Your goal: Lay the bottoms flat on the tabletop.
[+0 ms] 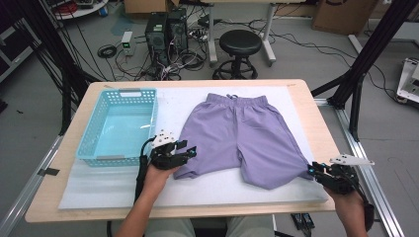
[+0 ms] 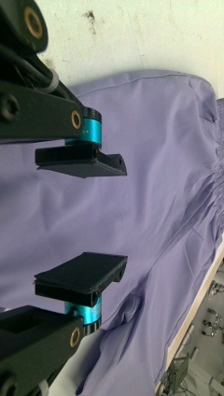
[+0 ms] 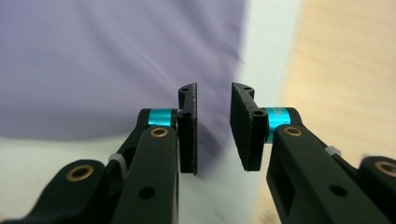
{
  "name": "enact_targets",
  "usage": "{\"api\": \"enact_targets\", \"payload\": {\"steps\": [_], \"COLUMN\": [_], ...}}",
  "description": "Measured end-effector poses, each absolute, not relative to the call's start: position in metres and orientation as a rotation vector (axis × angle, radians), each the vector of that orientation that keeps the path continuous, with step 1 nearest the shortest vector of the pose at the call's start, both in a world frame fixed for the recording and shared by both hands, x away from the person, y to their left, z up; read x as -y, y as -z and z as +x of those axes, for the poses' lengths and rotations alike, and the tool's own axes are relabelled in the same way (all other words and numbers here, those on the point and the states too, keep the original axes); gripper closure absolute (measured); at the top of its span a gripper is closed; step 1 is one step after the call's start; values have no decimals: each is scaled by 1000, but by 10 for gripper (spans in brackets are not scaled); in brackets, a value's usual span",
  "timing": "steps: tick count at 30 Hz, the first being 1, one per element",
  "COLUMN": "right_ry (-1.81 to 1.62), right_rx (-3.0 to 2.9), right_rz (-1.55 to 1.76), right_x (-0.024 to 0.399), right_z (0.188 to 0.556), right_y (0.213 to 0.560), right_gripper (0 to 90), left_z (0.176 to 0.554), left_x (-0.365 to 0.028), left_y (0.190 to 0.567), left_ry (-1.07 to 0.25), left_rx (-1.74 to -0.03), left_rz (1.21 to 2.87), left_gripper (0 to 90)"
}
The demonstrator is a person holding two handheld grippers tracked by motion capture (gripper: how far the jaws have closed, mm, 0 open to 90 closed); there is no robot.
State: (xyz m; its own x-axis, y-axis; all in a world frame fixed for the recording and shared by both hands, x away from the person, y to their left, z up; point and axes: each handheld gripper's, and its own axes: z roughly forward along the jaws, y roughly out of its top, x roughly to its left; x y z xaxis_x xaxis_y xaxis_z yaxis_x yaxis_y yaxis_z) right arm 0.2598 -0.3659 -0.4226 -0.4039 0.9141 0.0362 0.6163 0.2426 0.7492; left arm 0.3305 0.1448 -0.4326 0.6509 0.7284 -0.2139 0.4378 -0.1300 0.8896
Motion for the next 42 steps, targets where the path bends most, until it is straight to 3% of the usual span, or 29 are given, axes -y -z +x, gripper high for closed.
{"api": "enact_targets", "payload": {"steps": [7,12,16,19,20,23,24,30,35,42], "right_ry": [-1181,-1193,-1223,-1156,-1087,-989,-991,-1180,-1139,-1209], "right_rx": [-2213,-2337,-2492,-2588,-2606,-2575,-2536,-2350,-2270,-2185], "right_rz": [1144,981,844,759,741,750,776,1102,1280,1313], "right_x": [305,261,232,216,212,215,219,260,283,297], "right_z": [264,268,266,267,268,273,276,311,338,331], "right_y": [411,419,427,437,441,441,439,426,430,423], "right_gripper": [582,553,477,496,597,878,885,883,832,720], "left_z": [327,324,323,322,322,321,322,322,322,320], "left_x": [-147,-148,-148,-148,-148,-148,-148,-149,-149,-150], "left_y": [431,431,432,432,432,432,432,431,431,431], "left_ry": [-335,-334,-332,-333,-335,-333,-333,-330,-326,-328], "left_rx": [-931,-929,-931,-926,-927,-927,-926,-929,-929,-921], "left_rz": [1768,1766,1765,1770,1770,1770,1771,1767,1762,1761], "left_gripper": [501,501,501,501,501,501,501,503,502,502]}}
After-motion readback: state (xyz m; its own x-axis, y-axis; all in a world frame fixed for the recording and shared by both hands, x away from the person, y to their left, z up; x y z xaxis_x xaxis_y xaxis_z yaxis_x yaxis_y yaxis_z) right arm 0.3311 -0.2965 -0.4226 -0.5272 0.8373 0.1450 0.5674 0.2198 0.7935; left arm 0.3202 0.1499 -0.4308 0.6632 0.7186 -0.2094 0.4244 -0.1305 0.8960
